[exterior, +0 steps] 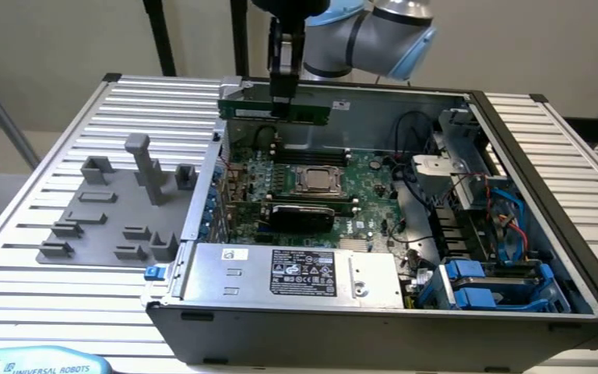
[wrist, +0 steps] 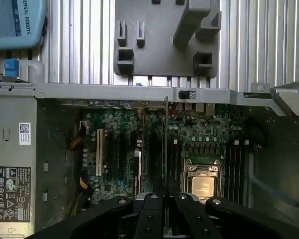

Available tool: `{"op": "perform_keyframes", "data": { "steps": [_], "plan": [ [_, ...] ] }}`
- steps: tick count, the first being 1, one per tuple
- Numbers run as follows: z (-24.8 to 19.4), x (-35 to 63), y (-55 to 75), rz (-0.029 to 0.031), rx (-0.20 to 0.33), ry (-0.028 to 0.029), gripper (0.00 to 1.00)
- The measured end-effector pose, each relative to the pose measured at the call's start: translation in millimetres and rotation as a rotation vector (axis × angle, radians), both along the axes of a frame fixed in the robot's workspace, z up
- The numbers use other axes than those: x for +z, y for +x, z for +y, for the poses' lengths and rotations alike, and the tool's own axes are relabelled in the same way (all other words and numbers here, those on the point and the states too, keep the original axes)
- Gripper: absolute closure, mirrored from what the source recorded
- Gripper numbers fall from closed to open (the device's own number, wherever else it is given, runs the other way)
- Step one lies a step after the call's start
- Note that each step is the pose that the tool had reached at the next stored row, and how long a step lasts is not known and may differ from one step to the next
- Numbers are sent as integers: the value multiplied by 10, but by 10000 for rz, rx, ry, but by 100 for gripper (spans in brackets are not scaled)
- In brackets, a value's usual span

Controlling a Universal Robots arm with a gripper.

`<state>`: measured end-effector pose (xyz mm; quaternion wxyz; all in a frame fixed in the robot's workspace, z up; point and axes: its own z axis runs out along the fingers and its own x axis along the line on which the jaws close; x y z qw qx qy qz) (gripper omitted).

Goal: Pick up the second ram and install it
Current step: 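Pick up the second ram and move it above second insertion slot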

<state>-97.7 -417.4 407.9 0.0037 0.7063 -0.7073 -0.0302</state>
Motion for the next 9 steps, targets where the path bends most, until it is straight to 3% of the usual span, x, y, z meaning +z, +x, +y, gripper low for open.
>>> {"op": "perform_keyframes", "data": {
  "steps": [9],
  "plan": [
    [284, -153, 284, 0, 0, -1, 86]
  ]
}}
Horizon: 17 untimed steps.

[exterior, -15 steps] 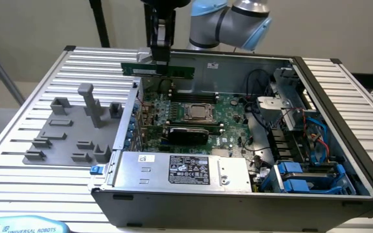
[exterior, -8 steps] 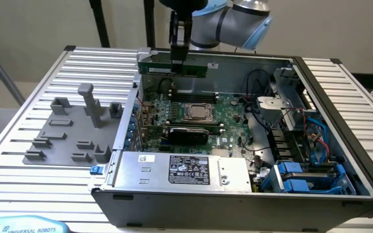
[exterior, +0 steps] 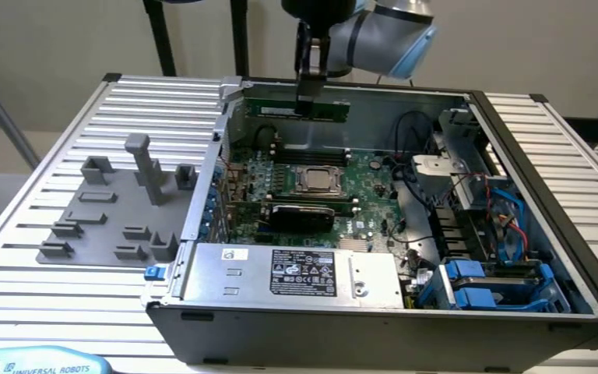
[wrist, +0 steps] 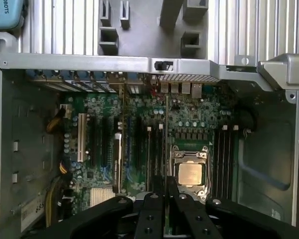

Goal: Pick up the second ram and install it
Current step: 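Pick up the second ram and move it above second insertion slot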

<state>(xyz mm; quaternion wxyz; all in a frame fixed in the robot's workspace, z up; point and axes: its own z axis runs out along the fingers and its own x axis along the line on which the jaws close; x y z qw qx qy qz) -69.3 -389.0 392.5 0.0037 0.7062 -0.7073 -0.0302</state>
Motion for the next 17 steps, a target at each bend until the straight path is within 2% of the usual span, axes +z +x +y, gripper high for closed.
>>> {"op": "perform_keyframes", "data": {
  "steps": [4, 6, 17],
  "plan": [
    [116, -73, 116, 0, 0, 0, 86],
    [143, -107, 149, 0, 0, -2, 86],
    [154, -295, 291, -14, -74, -4, 86]
  ]
}}
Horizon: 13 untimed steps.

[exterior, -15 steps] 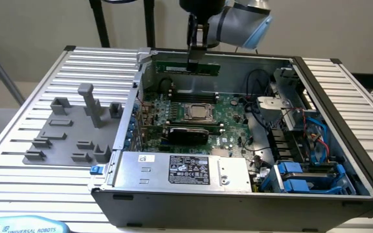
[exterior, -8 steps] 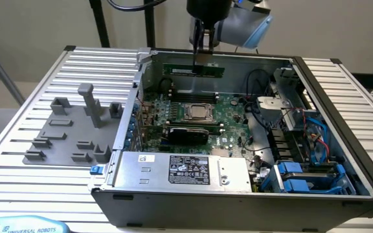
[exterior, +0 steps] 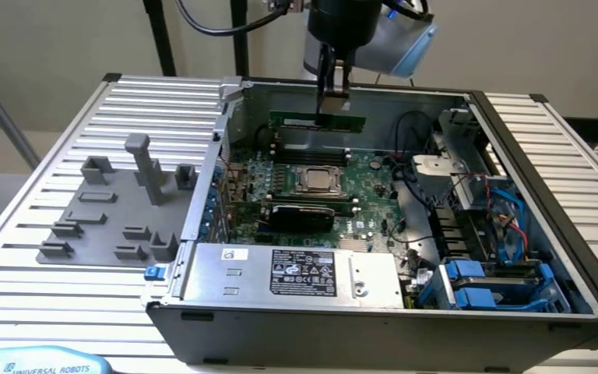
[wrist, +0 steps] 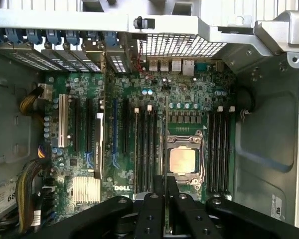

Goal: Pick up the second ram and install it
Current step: 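Pick up the second ram and move it above second insertion slot, then insert the second ram into the second slot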

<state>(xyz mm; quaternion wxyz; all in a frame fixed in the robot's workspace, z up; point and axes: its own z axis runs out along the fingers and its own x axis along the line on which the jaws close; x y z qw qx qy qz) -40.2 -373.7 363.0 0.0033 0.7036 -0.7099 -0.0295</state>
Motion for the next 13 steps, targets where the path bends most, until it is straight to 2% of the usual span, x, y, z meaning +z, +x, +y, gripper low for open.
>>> {"op": "perform_keyframes", "data": {
  "steps": [7, 13],
  "plan": [
    [2, -122, 65, -8, -42, -9, 86],
    [2, -125, 65, -8, -41, -16, 86]
  ]
}}
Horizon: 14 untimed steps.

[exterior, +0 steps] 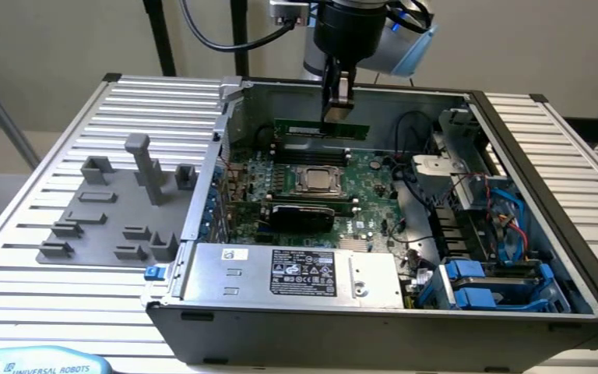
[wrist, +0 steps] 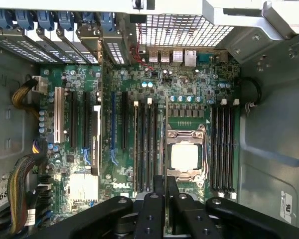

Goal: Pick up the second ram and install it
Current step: 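Insert the second ram into the second slot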

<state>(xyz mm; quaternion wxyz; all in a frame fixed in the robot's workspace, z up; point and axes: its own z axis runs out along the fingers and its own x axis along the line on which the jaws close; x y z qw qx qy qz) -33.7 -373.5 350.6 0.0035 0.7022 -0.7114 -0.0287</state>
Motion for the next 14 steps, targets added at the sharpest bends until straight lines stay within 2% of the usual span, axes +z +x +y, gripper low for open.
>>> {"op": "perform_keyframes", "data": {
  "steps": [9, 14],
  "plan": [
    [0, -1, 0, 0, 0, 0, 86],
    [1, -82, 0, 0, 0, 1, 86]
  ]
}}
